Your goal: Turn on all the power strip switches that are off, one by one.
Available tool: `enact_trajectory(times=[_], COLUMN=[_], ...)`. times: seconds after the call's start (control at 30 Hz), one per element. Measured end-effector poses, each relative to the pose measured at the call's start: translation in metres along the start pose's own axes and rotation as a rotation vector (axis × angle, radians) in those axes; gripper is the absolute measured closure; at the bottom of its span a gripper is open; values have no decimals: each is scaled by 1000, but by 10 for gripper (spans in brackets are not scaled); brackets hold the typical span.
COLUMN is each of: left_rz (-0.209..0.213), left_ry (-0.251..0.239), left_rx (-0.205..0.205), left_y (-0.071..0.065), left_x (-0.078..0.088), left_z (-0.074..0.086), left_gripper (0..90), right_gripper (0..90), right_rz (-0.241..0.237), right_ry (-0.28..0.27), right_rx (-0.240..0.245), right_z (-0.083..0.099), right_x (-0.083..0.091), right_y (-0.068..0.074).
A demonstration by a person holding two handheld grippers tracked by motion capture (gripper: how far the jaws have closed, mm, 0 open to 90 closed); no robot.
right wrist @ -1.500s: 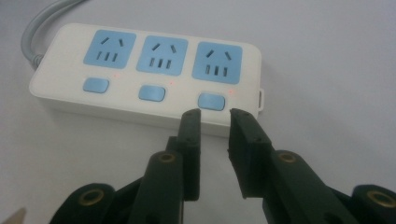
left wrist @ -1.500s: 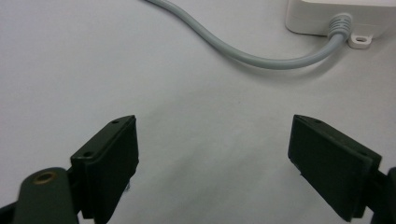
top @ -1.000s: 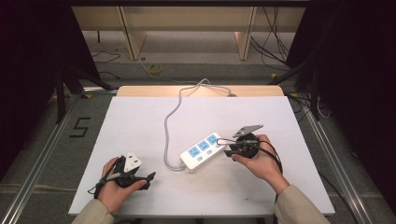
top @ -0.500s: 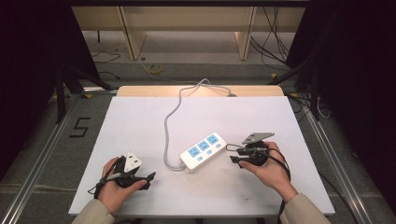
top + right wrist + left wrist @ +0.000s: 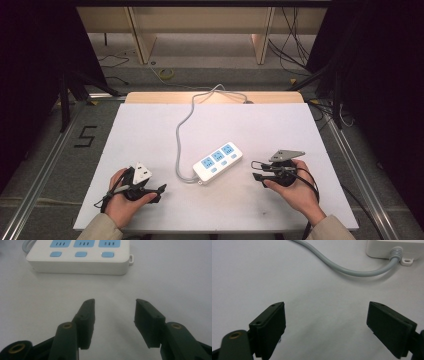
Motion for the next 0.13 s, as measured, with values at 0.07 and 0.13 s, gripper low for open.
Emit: enact_trajectory(times=[0.07, 0.13], left_rz=[1, -1], left_ry=[1, 0], left_rx=[1, 2], left_y=[0, 1], left_x=[-1, -1], left_z=[0, 1], left_gripper=[153, 151], right_gripper=[511, 510], right_rz=[-2, -2], right_ry=[-1, -2], right_rx=[-2, -2], right_z=[1, 2], right_x=[0, 0], right_y=[0, 0])
Point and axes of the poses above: each handheld gripper's, and its own axes: x roughly backward along the jaws, z roughly out of its underside, y roughly to its left, the point moved 9 cm from there along -x, roughly forward along the jaws, and after that the axes turned 7 degrees about x, right-handed, at the moved point
